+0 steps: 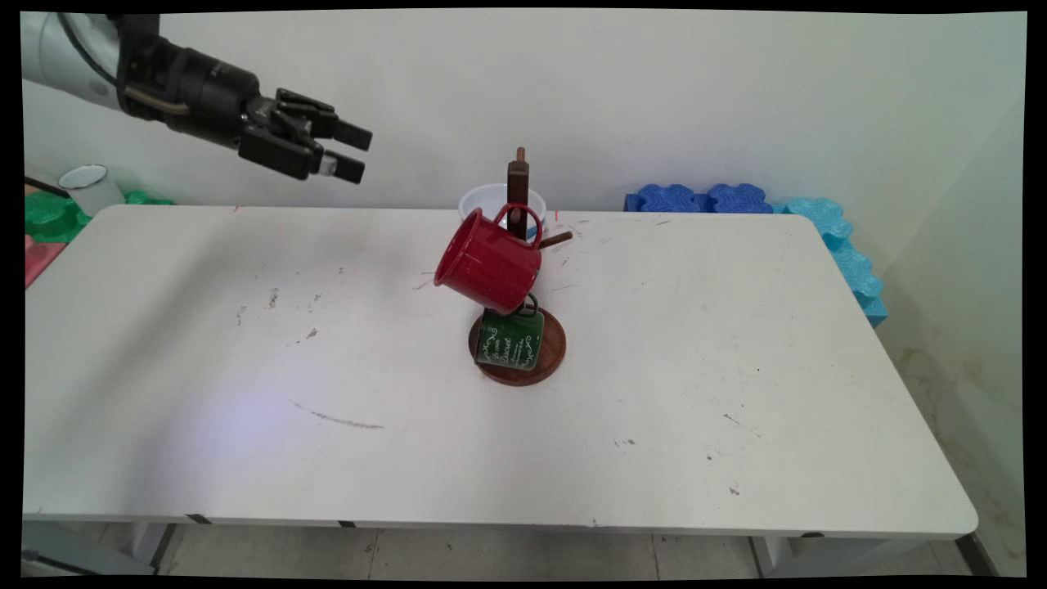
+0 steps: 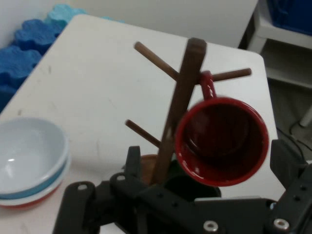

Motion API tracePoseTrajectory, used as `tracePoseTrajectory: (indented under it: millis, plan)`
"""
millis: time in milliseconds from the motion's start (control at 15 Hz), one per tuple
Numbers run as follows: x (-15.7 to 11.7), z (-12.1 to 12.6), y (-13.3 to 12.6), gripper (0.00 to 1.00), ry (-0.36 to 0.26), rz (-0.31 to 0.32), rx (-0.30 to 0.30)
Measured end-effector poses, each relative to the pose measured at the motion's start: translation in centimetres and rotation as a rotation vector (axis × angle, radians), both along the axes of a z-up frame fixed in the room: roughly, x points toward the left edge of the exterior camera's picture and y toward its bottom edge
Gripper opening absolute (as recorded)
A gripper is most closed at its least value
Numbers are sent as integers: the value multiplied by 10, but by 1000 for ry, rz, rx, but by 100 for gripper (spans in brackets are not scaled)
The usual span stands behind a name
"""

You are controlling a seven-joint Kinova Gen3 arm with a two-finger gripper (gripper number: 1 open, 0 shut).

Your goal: Pick up the red mug from the rack

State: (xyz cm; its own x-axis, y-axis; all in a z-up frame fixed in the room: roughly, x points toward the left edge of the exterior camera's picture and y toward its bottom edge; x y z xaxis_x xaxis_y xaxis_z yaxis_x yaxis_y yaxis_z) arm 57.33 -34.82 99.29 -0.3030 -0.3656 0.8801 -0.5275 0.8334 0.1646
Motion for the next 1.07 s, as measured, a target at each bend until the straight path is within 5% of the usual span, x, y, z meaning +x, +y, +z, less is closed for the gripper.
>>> tracePoseTrajectory:
  millis: [1067]
  plan:
    - [-68, -9, 11, 100, -60, -90, 107]
